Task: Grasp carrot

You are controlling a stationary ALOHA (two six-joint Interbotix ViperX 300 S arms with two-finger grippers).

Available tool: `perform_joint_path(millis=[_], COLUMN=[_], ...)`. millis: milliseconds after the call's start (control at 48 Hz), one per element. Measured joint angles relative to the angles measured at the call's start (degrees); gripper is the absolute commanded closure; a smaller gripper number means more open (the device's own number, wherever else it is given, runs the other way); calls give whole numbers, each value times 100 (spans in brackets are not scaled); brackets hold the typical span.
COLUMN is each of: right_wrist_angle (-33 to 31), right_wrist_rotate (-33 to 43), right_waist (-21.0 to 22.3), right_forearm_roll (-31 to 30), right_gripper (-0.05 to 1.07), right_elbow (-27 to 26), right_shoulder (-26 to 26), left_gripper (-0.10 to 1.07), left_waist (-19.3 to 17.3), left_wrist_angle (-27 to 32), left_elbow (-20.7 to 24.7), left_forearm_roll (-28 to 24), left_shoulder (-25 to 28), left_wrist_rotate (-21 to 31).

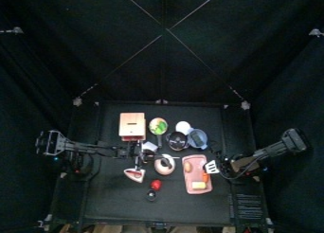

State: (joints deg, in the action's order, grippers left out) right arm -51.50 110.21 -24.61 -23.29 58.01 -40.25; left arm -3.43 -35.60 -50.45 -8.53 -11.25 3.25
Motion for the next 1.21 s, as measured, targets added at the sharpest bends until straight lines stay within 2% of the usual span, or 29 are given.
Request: perform_joint_path(millis=[104, 188, 375, 562, 1208], right_wrist_angle=[-202, -352, -404, -158, 940], right_wrist_rotate=[1274, 1960, 2514, 2549, 2514], right_waist=[-738, -1169, -1582, -1591, -967], right_forearm_roll=[-475, -721, -809, -791, -809], right_gripper=[28, 28, 20, 13, 15], right_elbow=[97, 167, 185, 220, 554], right_shoulder=[229, 475, 932, 1301, 1969], left_gripper=[59, 59, 59, 59, 59], left_waist=[26, 88, 246, 290, 281], left_wrist_angle=[-9, -18, -18, -18, -18], left_elbow=[-132, -176, -193, -211, -237], left_forearm_roll=[0, -9, -9, -26, -18], left_shoulder=[-105, -185, -290, -290, -281], left_wrist_rotate=[-9, 0, 0, -9, -9])
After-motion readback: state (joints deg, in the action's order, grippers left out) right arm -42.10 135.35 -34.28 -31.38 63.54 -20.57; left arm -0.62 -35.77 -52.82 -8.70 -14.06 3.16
